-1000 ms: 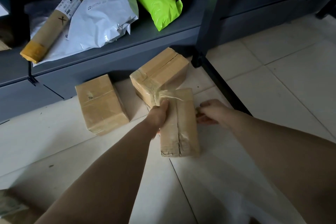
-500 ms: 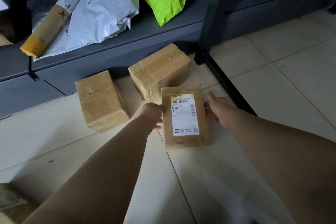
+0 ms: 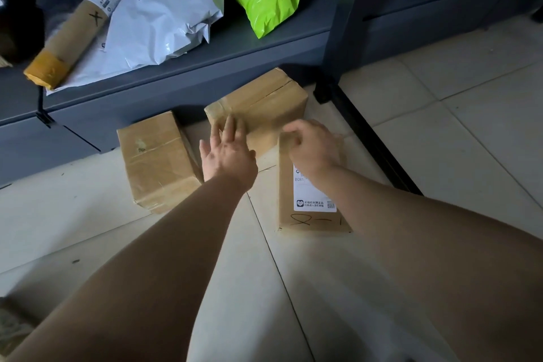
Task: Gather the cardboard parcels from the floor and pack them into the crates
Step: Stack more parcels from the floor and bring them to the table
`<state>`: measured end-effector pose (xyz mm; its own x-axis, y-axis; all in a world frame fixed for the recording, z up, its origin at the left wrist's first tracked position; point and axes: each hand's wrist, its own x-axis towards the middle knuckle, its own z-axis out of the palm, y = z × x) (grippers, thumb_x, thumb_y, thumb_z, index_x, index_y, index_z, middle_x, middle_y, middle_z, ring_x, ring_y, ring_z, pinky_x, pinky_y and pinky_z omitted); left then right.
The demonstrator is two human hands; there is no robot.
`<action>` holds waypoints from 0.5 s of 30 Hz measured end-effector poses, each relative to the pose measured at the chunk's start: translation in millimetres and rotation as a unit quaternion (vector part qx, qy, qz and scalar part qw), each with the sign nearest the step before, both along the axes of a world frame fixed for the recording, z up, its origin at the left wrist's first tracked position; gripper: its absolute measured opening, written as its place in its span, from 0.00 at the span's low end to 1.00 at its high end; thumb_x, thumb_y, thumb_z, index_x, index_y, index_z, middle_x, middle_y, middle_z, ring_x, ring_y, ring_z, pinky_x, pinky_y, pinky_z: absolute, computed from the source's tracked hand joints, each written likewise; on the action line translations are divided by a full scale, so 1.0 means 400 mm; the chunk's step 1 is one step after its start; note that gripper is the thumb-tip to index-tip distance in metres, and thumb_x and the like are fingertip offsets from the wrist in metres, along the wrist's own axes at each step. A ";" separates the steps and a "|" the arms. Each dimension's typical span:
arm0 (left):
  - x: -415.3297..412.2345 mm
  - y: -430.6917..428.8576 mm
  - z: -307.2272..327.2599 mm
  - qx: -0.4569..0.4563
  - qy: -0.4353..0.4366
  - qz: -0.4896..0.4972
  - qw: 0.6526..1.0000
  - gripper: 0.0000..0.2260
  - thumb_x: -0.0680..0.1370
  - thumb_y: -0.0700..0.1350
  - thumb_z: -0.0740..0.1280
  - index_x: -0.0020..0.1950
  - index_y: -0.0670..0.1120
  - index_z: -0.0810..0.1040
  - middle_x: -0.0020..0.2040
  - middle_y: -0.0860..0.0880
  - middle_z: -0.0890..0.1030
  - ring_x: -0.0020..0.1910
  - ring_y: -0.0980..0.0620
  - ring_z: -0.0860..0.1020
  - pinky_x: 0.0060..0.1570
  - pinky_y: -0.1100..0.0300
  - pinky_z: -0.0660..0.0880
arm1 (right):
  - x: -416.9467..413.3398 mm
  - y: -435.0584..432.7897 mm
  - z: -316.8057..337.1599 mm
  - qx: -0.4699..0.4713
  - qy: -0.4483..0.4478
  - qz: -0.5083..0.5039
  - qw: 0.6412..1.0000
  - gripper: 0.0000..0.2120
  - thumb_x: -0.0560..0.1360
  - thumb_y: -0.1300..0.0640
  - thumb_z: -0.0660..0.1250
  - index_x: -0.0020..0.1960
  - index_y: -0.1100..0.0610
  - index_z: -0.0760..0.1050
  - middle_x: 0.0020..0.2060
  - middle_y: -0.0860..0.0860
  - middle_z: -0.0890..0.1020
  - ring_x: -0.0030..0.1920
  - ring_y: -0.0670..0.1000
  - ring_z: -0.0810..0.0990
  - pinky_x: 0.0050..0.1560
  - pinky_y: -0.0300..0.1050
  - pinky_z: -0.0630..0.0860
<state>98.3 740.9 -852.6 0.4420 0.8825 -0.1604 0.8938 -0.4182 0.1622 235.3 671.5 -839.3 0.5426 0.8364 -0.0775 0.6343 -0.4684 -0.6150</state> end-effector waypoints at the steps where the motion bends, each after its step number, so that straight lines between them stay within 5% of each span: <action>1: -0.009 -0.003 0.002 0.037 0.014 -0.024 0.999 0.22 0.82 0.51 0.59 0.76 0.50 0.65 0.77 0.46 0.63 0.77 0.43 0.57 0.75 0.42 0.54 | -0.014 0.010 0.002 0.010 0.027 -0.003 1.000 0.19 0.75 0.65 0.59 0.61 0.50 0.77 0.60 0.48 0.79 0.61 0.51 0.76 0.59 0.45 0.74; 3: -0.013 -0.004 0.032 0.128 -0.044 -0.037 0.990 0.15 0.81 0.52 0.57 0.55 0.48 0.81 0.57 0.45 0.81 0.61 0.42 0.72 0.63 0.47 0.66 | -0.029 0.031 0.013 0.029 0.096 -0.043 0.994 0.20 0.76 0.65 0.59 0.64 0.52 0.75 0.60 0.49 0.80 0.62 0.51 0.77 0.62 0.45 0.73; 5: -0.006 0.002 0.060 0.162 -0.117 0.007 0.980 0.16 0.80 0.50 0.57 0.44 0.45 0.82 0.45 0.45 0.82 0.52 0.42 0.74 0.53 0.50 0.68 | -0.032 0.044 0.018 0.020 0.141 -0.086 0.986 0.19 0.76 0.63 0.59 0.66 0.54 0.73 0.59 0.50 0.80 0.60 0.51 0.78 0.61 0.43 0.73; 7: -0.008 0.020 0.049 0.116 -0.154 0.066 0.979 0.15 0.79 0.48 0.59 0.60 0.44 0.78 0.61 0.43 0.79 0.64 0.41 0.71 0.62 0.49 0.67 | -0.039 0.052 0.012 -0.005 0.179 -0.094 0.979 0.19 0.77 0.61 0.59 0.67 0.54 0.71 0.59 0.52 0.80 0.58 0.54 0.80 0.61 0.48 0.75; 9: -0.025 0.042 0.027 0.003 -0.138 0.119 0.983 0.27 0.80 0.52 0.60 0.77 0.43 0.62 0.77 0.44 0.63 0.78 0.43 0.56 0.76 0.49 0.53 | -0.055 0.057 0.008 -0.025 0.220 -0.086 0.971 0.20 0.76 0.59 0.59 0.68 0.53 0.69 0.60 0.55 0.79 0.57 0.59 0.80 0.60 0.56 0.76; 11: -0.049 0.053 0.007 -0.051 -0.133 0.126 0.982 0.31 0.80 0.55 0.60 0.78 0.43 0.57 0.78 0.43 0.61 0.78 0.43 0.55 0.77 0.47 0.52 | -0.068 0.058 0.016 -0.042 0.241 -0.074 0.967 0.23 0.77 0.56 0.61 0.72 0.50 0.65 0.63 0.55 0.77 0.58 0.59 0.80 0.60 0.55 0.76; 15: -0.051 0.034 0.016 -0.068 -0.185 0.114 0.974 0.29 0.80 0.57 0.59 0.78 0.46 0.58 0.67 0.43 0.73 0.66 0.42 0.71 0.61 0.47 0.70 | -0.060 0.067 0.027 -0.060 0.196 -0.042 0.978 0.27 0.80 0.55 0.60 0.77 0.45 0.58 0.68 0.52 0.73 0.62 0.54 0.76 0.53 0.41 0.72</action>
